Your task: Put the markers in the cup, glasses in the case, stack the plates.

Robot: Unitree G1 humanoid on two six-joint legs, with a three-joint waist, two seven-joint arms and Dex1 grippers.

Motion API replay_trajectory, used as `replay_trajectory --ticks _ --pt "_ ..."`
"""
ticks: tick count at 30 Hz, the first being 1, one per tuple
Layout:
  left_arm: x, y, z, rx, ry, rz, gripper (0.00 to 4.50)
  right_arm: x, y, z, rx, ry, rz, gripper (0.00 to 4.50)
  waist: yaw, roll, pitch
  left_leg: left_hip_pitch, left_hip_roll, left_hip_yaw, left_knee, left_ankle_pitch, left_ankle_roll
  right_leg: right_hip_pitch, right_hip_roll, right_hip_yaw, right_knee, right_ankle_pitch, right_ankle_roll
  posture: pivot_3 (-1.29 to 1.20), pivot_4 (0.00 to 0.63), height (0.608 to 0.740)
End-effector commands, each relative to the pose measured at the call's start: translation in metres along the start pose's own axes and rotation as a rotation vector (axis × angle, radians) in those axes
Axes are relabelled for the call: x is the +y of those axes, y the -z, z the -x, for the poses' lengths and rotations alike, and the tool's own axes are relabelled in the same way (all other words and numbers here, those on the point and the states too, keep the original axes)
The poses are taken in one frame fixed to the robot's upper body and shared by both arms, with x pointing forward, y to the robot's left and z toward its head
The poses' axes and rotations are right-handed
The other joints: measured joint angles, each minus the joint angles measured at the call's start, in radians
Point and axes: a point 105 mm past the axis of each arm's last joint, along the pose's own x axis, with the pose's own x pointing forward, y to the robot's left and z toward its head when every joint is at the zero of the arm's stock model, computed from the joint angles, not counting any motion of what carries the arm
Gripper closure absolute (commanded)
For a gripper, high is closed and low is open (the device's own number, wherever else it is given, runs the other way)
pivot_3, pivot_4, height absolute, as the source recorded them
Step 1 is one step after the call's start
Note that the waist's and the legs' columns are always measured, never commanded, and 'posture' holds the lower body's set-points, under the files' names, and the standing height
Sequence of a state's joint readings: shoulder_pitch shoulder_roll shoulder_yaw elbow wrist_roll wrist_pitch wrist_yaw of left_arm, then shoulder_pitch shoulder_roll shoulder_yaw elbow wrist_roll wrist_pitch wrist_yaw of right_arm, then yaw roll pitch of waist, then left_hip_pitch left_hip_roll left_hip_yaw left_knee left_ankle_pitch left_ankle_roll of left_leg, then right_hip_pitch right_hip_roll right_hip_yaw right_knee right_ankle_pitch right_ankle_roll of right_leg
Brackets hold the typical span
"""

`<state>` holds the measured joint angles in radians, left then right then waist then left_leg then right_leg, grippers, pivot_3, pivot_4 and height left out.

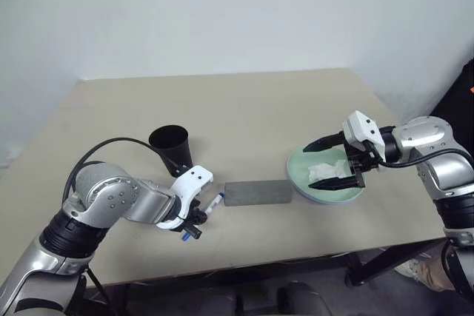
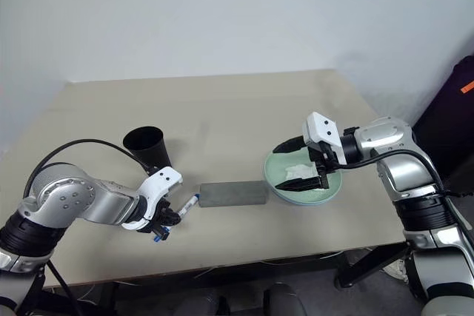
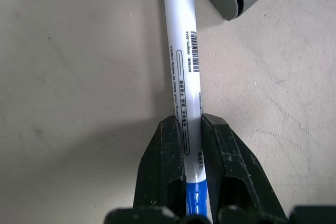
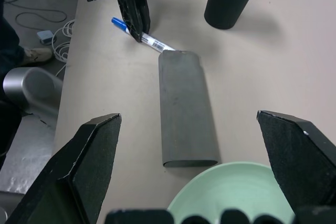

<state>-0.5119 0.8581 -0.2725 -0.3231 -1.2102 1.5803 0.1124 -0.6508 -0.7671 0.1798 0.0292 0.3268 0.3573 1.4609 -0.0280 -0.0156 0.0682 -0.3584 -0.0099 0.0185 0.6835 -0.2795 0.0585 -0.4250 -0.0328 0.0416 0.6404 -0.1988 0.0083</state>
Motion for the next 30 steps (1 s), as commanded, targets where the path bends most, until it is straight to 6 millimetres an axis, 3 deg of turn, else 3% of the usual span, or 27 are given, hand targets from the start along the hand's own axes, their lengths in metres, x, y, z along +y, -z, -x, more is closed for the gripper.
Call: replay_trajectory --ticks 1,8,12,19,24,30 --pt "0.008 0.021 -0.004 0.109 -0.053 -0.039 4.41 -0.004 -0.013 0.004 -0.024 0.021 0.045 0.0 0.0 0.0 0.0 0.0 0.0 0.0 0.0 0.0 0.0 0.0 0.0 0.0 0.0 0.0 0.0 0.0 0.0 0.738" --pt "0.035 0.008 0.011 0.041 -0.15 -0.108 4.41 -0.006 -0.014 0.003 -0.027 0.017 0.048 0.0 -0.023 0.0 0.0 0.0 0.001 0.0 -0.003 0.0 0.0 -0.002 0.001 0.0 0.0 0.0 0.0 0.0 0.0 0.738" --pt "0.063 -0.005 0.027 -0.031 -0.215 -0.088 4.41 -0.007 -0.014 0.003 -0.025 0.019 0.048 0.0 -0.022 -0.001 0.001 0.0 0.003 -0.001 -0.004 0.002 -0.002 -0.003 0.003 -0.001 0.0 0.0 -0.001 0.0 0.0 0.738" --pt "0.09 -0.029 0.049 -0.163 -0.282 -0.107 4.41 -0.008 -0.015 0.002 -0.027 0.016 0.049 0.0 -0.015 -0.002 0.002 -0.004 0.0 -0.001 -0.003 0.0 0.001 -0.003 -0.001 -0.001 -0.004 0.0 0.0 0.0 0.0 0.738" --pt "0.083 -0.055 0.057 -0.347 -0.211 -0.128 4.41 -0.009 -0.015 0.001 -0.029 0.012 0.048 0.0 -0.015 -0.003 0.002 -0.005 0.0 -0.001 -0.003 -0.003 0.004 -0.004 -0.003 -0.002 -0.004 0.001 0.002 0.0 0.0 0.738" --pt "0.062 -0.066 0.066 -0.452 -0.088 -0.178 4.41 -0.01 -0.014 0.001 -0.029 0.008 0.05 0.0 -0.017 -0.003 0.002 -0.005 0.001 0.0 -0.004 -0.004 0.004 -0.006 -0.003 -0.001 -0.004 0.0 0.004 0.0 0.0 0.738"
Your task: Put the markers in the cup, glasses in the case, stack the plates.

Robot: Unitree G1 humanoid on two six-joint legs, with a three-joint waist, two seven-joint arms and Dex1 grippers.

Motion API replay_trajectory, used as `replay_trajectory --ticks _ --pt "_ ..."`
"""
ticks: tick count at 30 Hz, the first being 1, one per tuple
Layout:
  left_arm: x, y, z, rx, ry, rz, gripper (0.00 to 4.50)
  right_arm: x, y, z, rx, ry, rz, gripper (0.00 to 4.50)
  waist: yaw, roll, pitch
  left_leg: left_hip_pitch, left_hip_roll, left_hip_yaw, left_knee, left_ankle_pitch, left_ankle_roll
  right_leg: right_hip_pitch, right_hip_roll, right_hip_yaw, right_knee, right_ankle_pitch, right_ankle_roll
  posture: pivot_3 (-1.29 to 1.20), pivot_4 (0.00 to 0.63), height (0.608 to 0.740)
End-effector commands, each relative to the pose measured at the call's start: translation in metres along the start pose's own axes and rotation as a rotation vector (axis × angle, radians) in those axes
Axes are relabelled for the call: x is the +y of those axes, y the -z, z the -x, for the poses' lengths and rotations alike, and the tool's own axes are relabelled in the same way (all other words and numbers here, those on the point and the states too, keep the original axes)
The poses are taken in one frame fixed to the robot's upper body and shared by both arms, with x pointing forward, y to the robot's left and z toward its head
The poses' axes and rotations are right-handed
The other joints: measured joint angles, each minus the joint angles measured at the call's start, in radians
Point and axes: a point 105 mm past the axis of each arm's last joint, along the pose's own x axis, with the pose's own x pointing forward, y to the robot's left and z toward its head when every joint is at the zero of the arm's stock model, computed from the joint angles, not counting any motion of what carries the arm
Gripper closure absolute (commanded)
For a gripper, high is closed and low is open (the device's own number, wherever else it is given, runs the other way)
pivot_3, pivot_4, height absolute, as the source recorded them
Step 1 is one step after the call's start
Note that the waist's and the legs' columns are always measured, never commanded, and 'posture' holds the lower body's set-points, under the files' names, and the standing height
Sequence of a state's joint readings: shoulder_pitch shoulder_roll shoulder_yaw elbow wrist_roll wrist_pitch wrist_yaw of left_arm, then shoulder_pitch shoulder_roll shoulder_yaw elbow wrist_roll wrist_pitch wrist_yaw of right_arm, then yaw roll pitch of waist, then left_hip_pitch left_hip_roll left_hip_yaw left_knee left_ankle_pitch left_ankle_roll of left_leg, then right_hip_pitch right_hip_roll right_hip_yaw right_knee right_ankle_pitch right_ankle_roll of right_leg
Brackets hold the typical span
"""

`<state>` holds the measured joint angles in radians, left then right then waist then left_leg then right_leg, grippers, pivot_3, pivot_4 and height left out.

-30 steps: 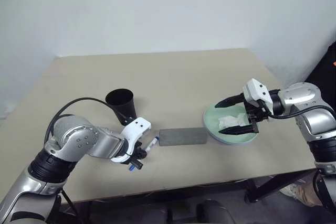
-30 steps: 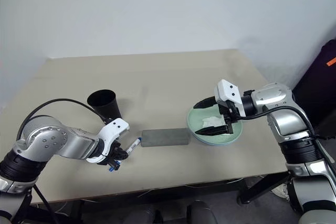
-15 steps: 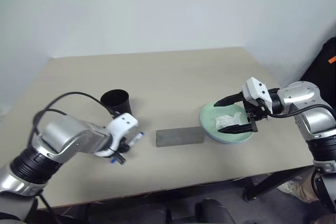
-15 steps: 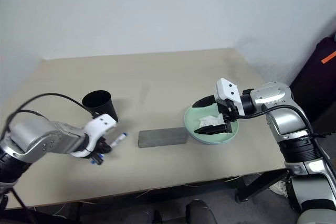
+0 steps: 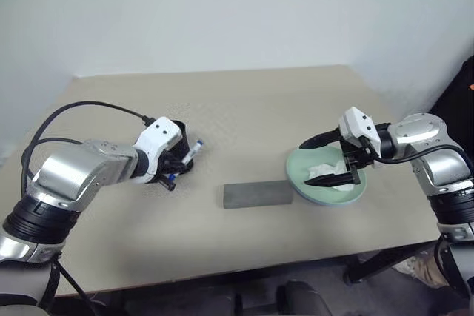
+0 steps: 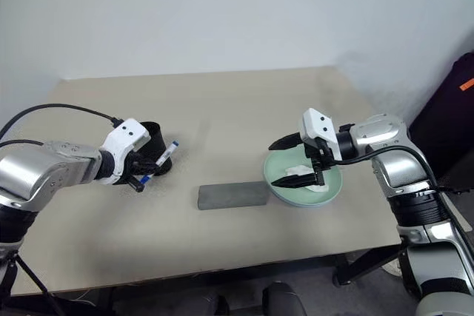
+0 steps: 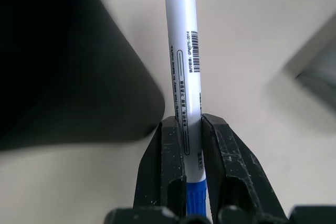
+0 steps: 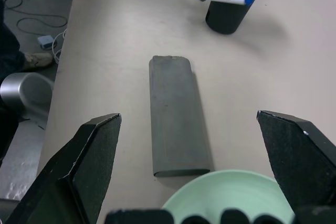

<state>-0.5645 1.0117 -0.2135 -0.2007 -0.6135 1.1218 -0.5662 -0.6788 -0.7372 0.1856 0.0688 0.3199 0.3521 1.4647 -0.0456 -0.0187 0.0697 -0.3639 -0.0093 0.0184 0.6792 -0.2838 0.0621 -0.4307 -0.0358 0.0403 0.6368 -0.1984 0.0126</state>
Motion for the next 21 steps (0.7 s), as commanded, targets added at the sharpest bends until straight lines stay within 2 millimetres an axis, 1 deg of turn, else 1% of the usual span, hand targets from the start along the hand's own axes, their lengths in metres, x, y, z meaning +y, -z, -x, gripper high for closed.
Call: replay_trajectory --ticks 1,4,7,10,12,15,19,21 --pt "-0.008 -0.019 0.011 -0.097 0.044 -0.04 4.41 -0.005 -0.012 0.005 -0.009 0.009 0.055 0.0 0.001 0.0 0.0 0.0 0.0 0.0 0.0 0.0 0.0 0.0 0.0 0.0 0.0 0.0 0.0 0.0 0.0 0.738" --pt "-0.013 -0.024 0.012 -0.128 0.062 -0.049 4.41 -0.005 -0.012 0.005 -0.009 0.008 0.056 0.0 0.001 0.0 0.0 0.0 0.0 0.0 0.001 0.0 0.0 0.0 0.0 0.0 0.001 0.0 0.0 0.0 0.0 0.738" --pt "-0.013 -0.031 0.013 -0.177 0.057 -0.04 4.41 -0.006 -0.011 0.005 -0.009 0.007 0.057 0.0 0.002 0.0 0.0 0.0 0.0 0.0 0.002 0.0 0.0 0.001 0.0 0.0 0.001 0.0 0.0 0.0 0.0 0.738" --pt "-0.007 -0.05 0.017 -0.305 0.033 -0.023 4.41 -0.006 -0.01 0.005 -0.009 0.007 0.057 0.0 0.002 0.0 0.0 0.001 0.0 0.0 0.003 0.0 0.0 0.002 0.001 0.0 0.001 0.0 0.0 0.0 0.0 0.738" --pt "0.005 -0.069 0.023 -0.442 -0.028 0.0 4.41 -0.006 -0.01 0.005 -0.01 0.006 0.057 0.0 0.003 0.0 0.0 0.001 0.0 0.0 0.004 0.0 0.001 0.003 0.0 0.0 0.002 0.0 0.0 0.0 0.0 0.738" --pt "0.022 -0.087 0.031 -0.59 -0.133 0.012 4.41 -0.006 -0.01 0.004 -0.013 0.004 0.059 0.0 0.003 -0.001 0.0 0.001 0.0 -0.001 0.005 0.0 0.0 0.003 0.0 0.0 0.002 0.001 0.0 0.0 0.0 0.738" --pt "0.043 -0.099 0.041 -0.746 -0.293 0.004 4.41 -0.006 -0.012 0.003 -0.021 0.002 0.064 0.0 0.002 -0.001 0.0 0.002 0.0 0.0 0.004 0.0 0.0 0.003 0.0 0.0 0.003 0.001 -0.001 0.0 0.0 0.738" --pt "0.053 -0.101 0.046 -0.818 -0.378 0.017 4.41 -0.005 -0.012 0.002 -0.025 0.001 0.065 0.0 0.004 -0.001 0.0 0.002 0.0 0.0 0.004 0.0 0.0 0.003 0.0 0.0 0.003 0.004 -0.004 0.0 0.0 0.738"
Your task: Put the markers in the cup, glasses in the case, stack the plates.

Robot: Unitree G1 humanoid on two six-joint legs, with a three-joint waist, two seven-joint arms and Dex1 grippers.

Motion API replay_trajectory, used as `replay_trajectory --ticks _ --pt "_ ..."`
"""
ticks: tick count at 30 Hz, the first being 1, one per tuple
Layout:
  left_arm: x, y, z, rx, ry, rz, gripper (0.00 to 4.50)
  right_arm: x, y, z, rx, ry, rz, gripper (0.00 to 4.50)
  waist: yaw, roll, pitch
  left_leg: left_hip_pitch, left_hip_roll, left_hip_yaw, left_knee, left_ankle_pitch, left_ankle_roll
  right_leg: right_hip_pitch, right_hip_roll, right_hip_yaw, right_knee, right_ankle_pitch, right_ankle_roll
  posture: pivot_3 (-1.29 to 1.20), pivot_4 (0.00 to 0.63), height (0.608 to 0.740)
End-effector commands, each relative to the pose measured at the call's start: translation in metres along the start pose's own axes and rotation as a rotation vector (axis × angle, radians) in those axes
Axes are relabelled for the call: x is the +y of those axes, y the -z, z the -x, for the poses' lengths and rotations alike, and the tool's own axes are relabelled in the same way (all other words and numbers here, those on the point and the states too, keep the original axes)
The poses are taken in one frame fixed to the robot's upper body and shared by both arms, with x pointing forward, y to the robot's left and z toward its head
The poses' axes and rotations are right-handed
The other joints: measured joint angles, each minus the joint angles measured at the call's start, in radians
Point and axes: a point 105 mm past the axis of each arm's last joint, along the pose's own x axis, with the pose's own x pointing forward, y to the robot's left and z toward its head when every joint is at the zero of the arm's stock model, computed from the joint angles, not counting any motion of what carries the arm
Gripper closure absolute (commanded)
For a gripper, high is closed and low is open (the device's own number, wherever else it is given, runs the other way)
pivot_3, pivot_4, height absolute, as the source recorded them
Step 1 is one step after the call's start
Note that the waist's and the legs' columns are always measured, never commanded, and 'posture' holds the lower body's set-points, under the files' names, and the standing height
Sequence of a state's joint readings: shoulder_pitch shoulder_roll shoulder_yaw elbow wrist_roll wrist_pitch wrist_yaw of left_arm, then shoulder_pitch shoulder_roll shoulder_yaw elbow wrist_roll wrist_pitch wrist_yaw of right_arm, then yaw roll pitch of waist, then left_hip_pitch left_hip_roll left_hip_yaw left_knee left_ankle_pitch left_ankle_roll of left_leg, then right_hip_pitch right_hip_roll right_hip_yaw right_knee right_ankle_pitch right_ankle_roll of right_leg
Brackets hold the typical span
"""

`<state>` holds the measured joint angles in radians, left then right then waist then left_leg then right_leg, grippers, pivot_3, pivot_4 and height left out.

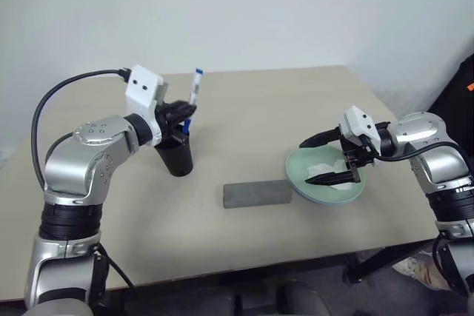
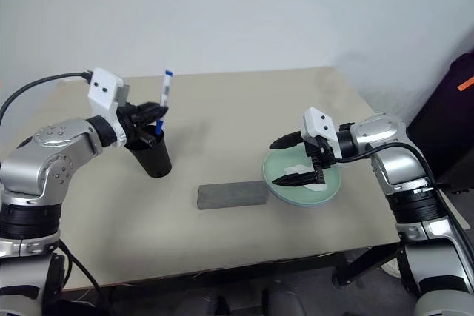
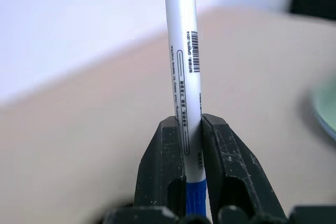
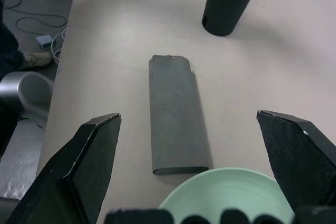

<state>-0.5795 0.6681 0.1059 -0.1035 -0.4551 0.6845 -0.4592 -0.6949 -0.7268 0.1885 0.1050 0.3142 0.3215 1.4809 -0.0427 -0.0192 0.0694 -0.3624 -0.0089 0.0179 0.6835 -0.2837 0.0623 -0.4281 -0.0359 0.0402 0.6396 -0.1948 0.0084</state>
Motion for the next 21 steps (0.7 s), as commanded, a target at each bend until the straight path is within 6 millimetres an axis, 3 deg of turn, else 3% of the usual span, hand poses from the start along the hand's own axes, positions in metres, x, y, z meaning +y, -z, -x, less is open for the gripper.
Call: replay_trajectory --ticks 1,9,21 --pt "0.027 -0.026 0.007 -0.184 -0.183 -0.074 4.41 -0.003 -0.013 0.002 -0.019 0.008 0.053 0.0 0.004 0.0 0.0 0.0 0.0 0.0 0.0 0.0 0.0 0.0 0.0 0.0 0.0 0.0 0.0 0.0 0.0 0.738" --pt "0.031 -0.006 0.01 -0.227 -0.228 -0.073 4.41 -0.002 -0.013 0.003 -0.021 0.009 0.05 0.0 0.022 0.0 0.0 0.0 0.0 0.001 0.0 0.0 0.0 0.0 -0.001 -0.001 0.0 0.001 -0.002 0.0 0.0 0.738" --pt "0.015 0.017 0.007 -0.253 -0.181 -0.018 4.41 -0.002 -0.014 0.002 -0.028 0.011 0.053 0.0 0.028 -0.001 -0.001 0.0 0.0 0.001 0.001 0.0 0.0 0.0 -0.002 -0.002 0.0 0.002 -0.002 0.0 0.0 0.738"
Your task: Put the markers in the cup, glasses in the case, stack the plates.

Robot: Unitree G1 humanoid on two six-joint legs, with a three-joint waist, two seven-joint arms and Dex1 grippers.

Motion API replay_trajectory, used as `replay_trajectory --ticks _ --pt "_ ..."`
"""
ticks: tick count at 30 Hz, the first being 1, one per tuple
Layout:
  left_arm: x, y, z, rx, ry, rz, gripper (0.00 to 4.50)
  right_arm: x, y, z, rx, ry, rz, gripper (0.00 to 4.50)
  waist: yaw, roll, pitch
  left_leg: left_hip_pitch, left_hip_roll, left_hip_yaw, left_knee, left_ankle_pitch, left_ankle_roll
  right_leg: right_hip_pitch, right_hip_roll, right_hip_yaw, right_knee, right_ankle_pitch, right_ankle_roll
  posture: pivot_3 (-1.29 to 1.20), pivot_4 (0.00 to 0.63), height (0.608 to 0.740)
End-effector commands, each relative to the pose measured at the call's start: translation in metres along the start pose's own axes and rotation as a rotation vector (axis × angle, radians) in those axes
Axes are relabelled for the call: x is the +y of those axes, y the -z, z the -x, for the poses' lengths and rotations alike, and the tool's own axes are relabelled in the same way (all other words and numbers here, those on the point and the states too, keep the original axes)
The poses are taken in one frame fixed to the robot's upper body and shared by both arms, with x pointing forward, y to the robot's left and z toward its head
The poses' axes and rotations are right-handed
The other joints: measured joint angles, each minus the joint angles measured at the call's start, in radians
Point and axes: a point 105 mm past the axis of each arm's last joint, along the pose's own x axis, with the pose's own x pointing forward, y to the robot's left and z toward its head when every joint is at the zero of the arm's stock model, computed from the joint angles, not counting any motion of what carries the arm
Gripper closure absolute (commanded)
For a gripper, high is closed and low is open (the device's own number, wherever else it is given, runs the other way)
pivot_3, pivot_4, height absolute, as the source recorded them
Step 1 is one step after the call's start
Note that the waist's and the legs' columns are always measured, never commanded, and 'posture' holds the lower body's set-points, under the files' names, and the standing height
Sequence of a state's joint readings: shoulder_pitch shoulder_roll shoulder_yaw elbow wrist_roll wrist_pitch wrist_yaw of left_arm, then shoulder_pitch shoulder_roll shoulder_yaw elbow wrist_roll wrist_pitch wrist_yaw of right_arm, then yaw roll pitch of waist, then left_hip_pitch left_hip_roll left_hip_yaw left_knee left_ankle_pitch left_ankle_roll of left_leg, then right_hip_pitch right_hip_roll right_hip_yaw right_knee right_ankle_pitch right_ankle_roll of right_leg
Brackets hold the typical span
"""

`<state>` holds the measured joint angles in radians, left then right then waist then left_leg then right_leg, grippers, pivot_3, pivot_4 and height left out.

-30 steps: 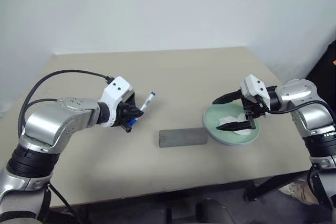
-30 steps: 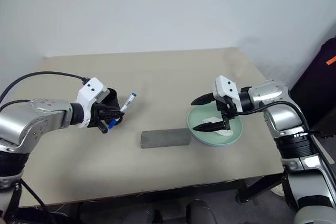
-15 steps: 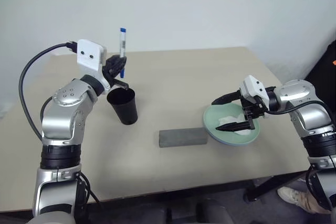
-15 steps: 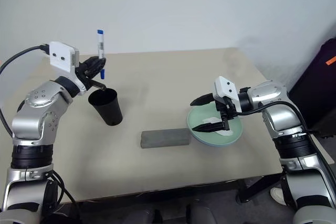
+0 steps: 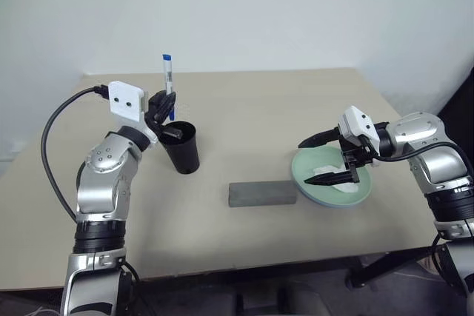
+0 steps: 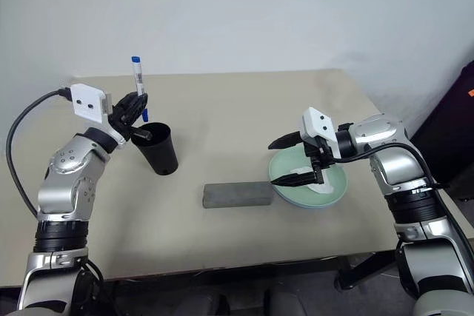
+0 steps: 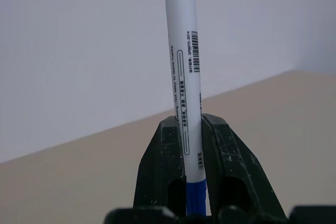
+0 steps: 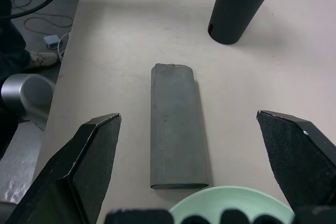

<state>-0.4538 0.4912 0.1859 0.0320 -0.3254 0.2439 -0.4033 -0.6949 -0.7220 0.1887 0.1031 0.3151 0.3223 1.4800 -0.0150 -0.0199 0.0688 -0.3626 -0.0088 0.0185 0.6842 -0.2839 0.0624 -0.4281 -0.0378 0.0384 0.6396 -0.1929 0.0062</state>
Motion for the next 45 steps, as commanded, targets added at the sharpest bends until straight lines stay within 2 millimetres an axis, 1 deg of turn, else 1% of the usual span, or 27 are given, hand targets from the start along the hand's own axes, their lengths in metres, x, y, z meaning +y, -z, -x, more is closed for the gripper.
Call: replay_trajectory --ticks 1,6,15,16,18,23,27,30,32,35,36,38,39,42,45 --pt "0.0 -0.005 0.001 -0.027 0.002 -0.012 4.41 -0.002 -0.014 0.004 -0.023 0.014 0.052 0.0 0.0 0.0 0.0 0.0 0.0 0.0 0.0 0.0 0.0 0.0 0.0 0.0 0.0 0.0 0.0 0.0 0.0 0.738" --pt "-0.001 0.006 0.005 0.004 -0.007 -0.01 4.41 -0.002 -0.014 0.004 -0.023 0.019 0.049 0.0 -0.001 0.0 0.0 0.0 0.0 0.0 0.0 0.0 0.0 0.0 0.0 0.0 0.0 0.0 0.0 0.0 0.0 0.738" --pt "-0.003 0.023 0.011 0.008 -0.026 0.001 4.41 -0.002 -0.016 0.004 -0.03 0.023 0.046 0.0 0.0 0.0 0.0 0.0 0.0 0.0 0.0 0.0 0.0 0.0 0.0 0.0 0.0 0.0 0.0 0.0 0.0 0.738" --pt "-0.002 0.025 0.012 0.009 -0.029 0.008 3.67 -0.003 -0.016 0.004 -0.031 0.025 0.046 0.0 0.0 0.0 0.0 0.0 0.0 0.0 0.0 0.0 0.0 0.0 0.0 0.0 0.0 0.0 0.0 0.0 0.0 0.738" --pt "-0.002 0.026 0.015 0.007 -0.031 0.016 3.08 -0.003 -0.016 0.004 -0.031 0.026 0.046 0.0 0.0 0.0 0.0 0.0 0.0 0.0 0.0 0.0 0.0 0.0 0.0 0.0 0.0 0.0 0.0 0.0 0.0 0.738" --pt "0.001 0.029 0.02 0.006 -0.052 0.006 1.37 -0.002 -0.017 0.003 -0.035 0.028 0.044 0.0 0.0 0.0 0.0 0.0 0.0 0.0 0.0 0.0 0.0 0.0 0.0 0.0 0.0 0.0 0.0 0.0 0.0 0.738" --pt "0.003 0.022 0.028 0.003 -0.041 -0.002 0.02 -0.003 -0.017 0.003 -0.036 0.03 0.043 0.0 -0.002 0.0 0.0 0.0 0.0 0.0 0.0 0.0 0.0 0.0 0.0 0.0 0.0 0.0 0.0 0.0 0.0 0.738" --pt "0.009 0.01 0.042 0.009 0.018 0.021 0.02 -0.003 -0.017 0.006 -0.036 0.037 0.039 0.0 -0.006 0.0 0.0 0.0 0.001 0.0 0.0 0.0 0.0 0.0 0.0 0.0 0.0 0.0 0.0 0.0 0.0 0.738" --pt "0.016 -0.002 0.06 0.034 0.072 0.027 0.02 -0.005 -0.015 0.01 -0.035 0.051 0.031 0.0 -0.007 0.0 0.0 0.0 0.002 0.0 0.0 0.0 0.0 -0.001 0.0 -0.001 0.0 0.0 0.0 0.0 0.0 0.738" --pt "0.028 -0.014 0.095 0.118 0.157 0.012 0.02 -0.006 -0.013 0.015 -0.032 0.069 0.02 0.0 -0.013 0.0 0.0 0.0 0.003 0.0 -0.001 -0.001 -0.001 -0.001 0.0 0.0 0.0 0.0 0.0 0.0 0.0 0.738" --pt "0.036 -0.018 0.111 0.167 0.171 0.008 0.02 -0.008 -0.011 0.018 -0.031 0.082 0.011 0.0 -0.016 0.0 0.0 0.0 0.003 0.001 -0.001 -0.001 -0.002 -0.002 0.001 0.0 0.0 0.0 0.0 0.0 0.0 0.738" --pt "0.047 -0.027 0.133 0.225 0.178 0.016 0.02 -0.01 -0.008 0.022 -0.034 0.108 -0.004 0.0 -0.018 0.001 0.0 0.001 0.004 0.001 -0.001 -0.001 -0.002 -0.002 0.001 -0.001 0.0 -0.003 0.002 0.0 0.0 0.738" --pt "0.052 -0.031 0.142 0.239 0.178 0.024 0.02 -0.011 -0.008 0.023 -0.036 0.117 -0.009 0.0 -0.018 0.001 0.0 0.001 0.004 0.001 -0.001 -0.001 -0.002 -0.002 0.0 -0.001 0.0 -0.004 0.002 0.0 0.0 0.738" --pt "0.063 -0.045 0.174 0.288 0.174 0.058 0.02 -0.015 -0.001 0.028 -0.044 0.167 -0.05 0.0 -0.017 0.001 0.0 0.001 0.004 0.001 -0.001 -0.003 -0.004 -0.001 -0.001 -0.003 -0.001 -0.005 0.002 0.0 0.0 0.738" --pt "0.069 -0.052 0.191 0.309 0.158 0.073 0.02 -0.015 0.001 0.028 -0.053 0.179 -0.068 0.0 -0.014 0.002 0.001 0.002 0.003 0.001 -0.001 -0.004 -0.006 -0.001 -0.011 -0.015 -0.001 -0.005 0.002 0.0 0.0 0.738"
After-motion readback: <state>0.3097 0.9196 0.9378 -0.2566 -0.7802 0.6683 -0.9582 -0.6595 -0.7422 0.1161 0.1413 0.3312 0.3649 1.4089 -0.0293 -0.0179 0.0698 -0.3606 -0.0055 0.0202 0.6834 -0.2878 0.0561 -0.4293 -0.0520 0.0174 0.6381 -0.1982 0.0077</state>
